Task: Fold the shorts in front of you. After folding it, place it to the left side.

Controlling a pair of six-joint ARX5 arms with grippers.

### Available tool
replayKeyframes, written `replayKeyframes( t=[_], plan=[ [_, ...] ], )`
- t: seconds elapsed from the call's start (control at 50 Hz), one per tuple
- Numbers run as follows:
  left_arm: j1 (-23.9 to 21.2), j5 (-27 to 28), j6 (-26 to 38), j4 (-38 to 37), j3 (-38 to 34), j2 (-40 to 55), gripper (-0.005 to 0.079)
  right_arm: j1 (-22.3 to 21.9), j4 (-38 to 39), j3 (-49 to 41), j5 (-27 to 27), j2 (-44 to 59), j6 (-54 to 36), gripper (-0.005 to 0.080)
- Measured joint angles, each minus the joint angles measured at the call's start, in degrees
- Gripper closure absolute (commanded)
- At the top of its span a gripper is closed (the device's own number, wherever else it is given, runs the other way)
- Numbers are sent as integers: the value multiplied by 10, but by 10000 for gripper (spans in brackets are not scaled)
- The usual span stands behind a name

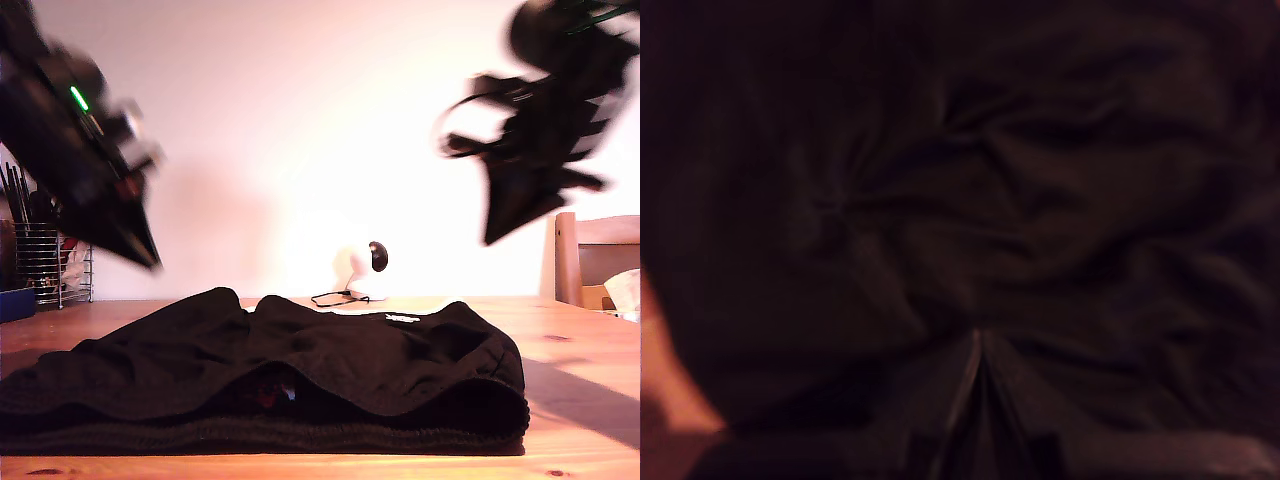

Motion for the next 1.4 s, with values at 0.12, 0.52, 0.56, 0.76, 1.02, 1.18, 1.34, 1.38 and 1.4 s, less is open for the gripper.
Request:
replayKeyframes(
  t=[0.12,0.52,0.56,0.76,1.02,1.18,1.34,1.38,1.4],
  plan=[
    [17,18,0,7,-49,-45,757,2,9,-57,-1,-77,15,765],
    [101,58,-50,66,-284,-182,757,1,28,-221,-58,-195,76,765],
    [106,63,-50,66,-291,-204,757,1,28,-230,-78,-200,76,765],
    [108,83,-100,15,-293,-266,591,1,15,-239,-165,-212,119,747],
    [108,81,-141,-62,-294,-261,71,1,-6,-239,-195,-212,167,224],
    [108,56,-144,-63,-294,-251,71,1,-15,-239,-195,-212,167,224],
    [108,52,-156,-60,-294,-193,71,1,-13,-239,-192,-207,167,224],
    [108,52,-156,-60,-294,-177,71,1,-12,-239,-192,-204,167,224],
    [108,52,-156,-59,-294,-170,71,1,-11,-239,-192,-203,167,224]
  ],
)
